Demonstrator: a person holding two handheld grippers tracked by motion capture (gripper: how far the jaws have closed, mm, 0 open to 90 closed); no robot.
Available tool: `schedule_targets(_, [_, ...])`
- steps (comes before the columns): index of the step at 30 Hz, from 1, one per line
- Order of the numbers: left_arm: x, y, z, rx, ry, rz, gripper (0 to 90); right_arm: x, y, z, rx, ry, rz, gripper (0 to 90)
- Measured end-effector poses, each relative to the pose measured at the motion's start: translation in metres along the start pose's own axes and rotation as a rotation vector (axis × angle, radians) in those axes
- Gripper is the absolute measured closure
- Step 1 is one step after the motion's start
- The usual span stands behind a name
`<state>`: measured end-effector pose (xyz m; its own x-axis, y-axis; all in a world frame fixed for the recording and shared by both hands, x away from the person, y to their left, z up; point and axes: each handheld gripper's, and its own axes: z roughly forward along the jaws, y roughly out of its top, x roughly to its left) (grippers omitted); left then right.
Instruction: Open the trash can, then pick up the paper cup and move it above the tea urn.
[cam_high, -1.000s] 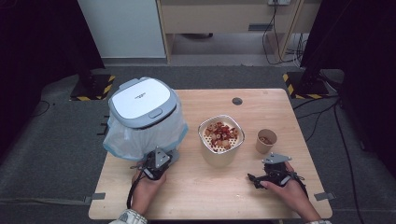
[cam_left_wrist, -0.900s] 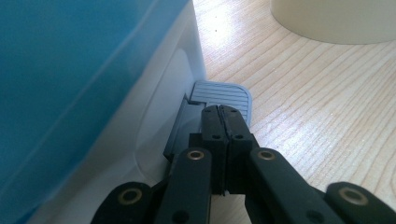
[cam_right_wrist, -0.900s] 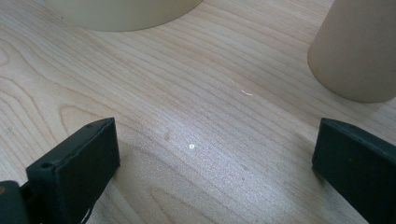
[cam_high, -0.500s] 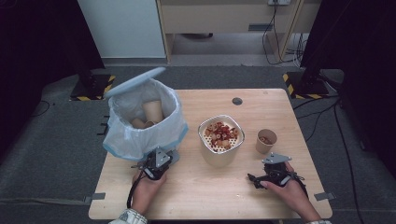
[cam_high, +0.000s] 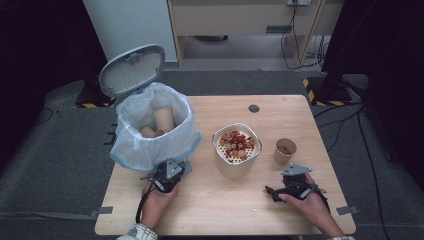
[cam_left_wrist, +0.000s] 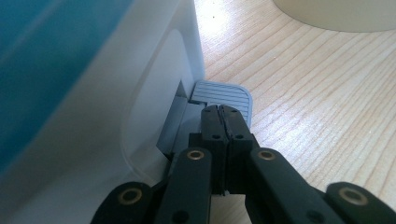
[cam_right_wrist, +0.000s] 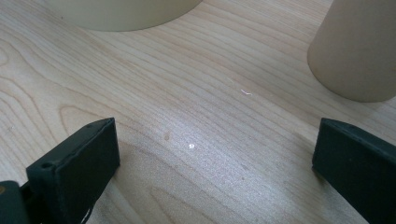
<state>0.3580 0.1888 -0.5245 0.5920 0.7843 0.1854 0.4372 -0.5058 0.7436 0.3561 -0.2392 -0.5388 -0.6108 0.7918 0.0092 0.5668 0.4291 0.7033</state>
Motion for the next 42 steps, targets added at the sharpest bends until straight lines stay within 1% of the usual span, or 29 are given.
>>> schedule_targets(3, [0.001, 0.0, 0.0, -0.004, -0.007, -0.009, 88.3, -0.001, 0.0, 0.0, -0.003, 0.004, -0.001, 1.4])
schedule_targets(4, [0.0, 0.0, 0.0, -0.003, -0.003, -0.001, 88.3, -0.001, 0.0, -0.002, 0.003, 0.02, -0.006, 3.2])
schedule_targets(5, [0.0, 0.0, 0.0, -0.003, -0.003, -0.001, 88.3, -0.001, 0.0, -0.002, 0.003, 0.02, -0.006, 3.2])
schedule_targets(6, [0.0, 0.0, 0.0, -0.001, -0.001, 0.0, 88.3, -0.003, 0.0, -0.004, -0.001, 0.04, -0.008, 4.6])
schedule_targets(7, [0.0, 0.0, 0.0, -0.001, -0.002, 0.0, 88.3, -0.003, 0.001, -0.004, -0.003, 0.037, -0.003, 3.9])
schedule_targets(8, [0.0, 0.0, 0.0, 0.0, -0.002, -0.001, 88.3, -0.004, 0.001, -0.005, -0.002, 0.032, -0.009, 4.1])
schedule_targets(11, [0.0, 0.0, 0.0, 0.0, -0.001, 0.002, 88.3, -0.004, 0.001, -0.006, -0.003, 0.032, -0.007, 4.4])
schedule_targets(12, [0.0, 0.0, 0.0, 0.0, -0.001, 0.0, 88.3, -0.005, 0.001, -0.008, -0.013, 0.031, -0.002, 4.5])
schedule_targets(15, [0.001, 0.0, 0.0, 0.0, -0.004, -0.001, 88.3, -0.006, 0.001, -0.011, -0.02, 0.017, 0.002, 4.6])
schedule_targets(17, [0.001, 0.0, 0.0, 0.0, -0.003, -0.001, 88.3, -0.007, 0.0, -0.014, -0.02, 0.002, 0.004, 5.1])
schedule_targets(22, [0.0, 0.0, 0.0, 0.0, -0.002, 0.001, 88.3, -0.014, -0.002, -0.018, -0.018, -0.046, 0.029, 5.4])
schedule_targets(24, [0.0, 0.0, 0.0, 0.0, -0.001, 0.003, 88.3, -0.016, -0.002, -0.019, -0.017, -0.058, 0.037, 5.7])
schedule_targets(26, [0.0, 0.0, 0.0, 0.0, -0.001, 0.003, 88.3, -0.019, -0.003, -0.019, -0.016, -0.073, 0.037, 6.2])
schedule_targets(31, [0.0, 0.0, 0.0, 0.0, 0.001, 0.005, 88.3, -0.027, -0.001, -0.022, -0.052, -0.115, 0.078, 6.2])
schedule_targets(32, [0.0, 0.0, 0.0, 0.0, 0.001, 0.005, 88.3, -0.028, 0.0, -0.023, -0.062, -0.125, 0.077, 6.2])
schedule_targets(34, [0.0, 0.0, 0.0, 0.0, 0.003, 0.008, 88.3, -0.031, 0.001, -0.024, -0.081, -0.142, 0.093, 6.2])
schedule_targets(37, [0.0, 0.0, 0.0, 0.001, 0.003, 0.007, 88.3, -0.034, 0.004, -0.024, -0.099, -0.142, 0.107, 6.2])
schedule_targets(42, [-0.001, 0.0, 0.0, 0.001, 0.005, 0.012, 88.2, -0.04, 0.014, -0.022, -0.107, -0.14, 0.105, 6.0])
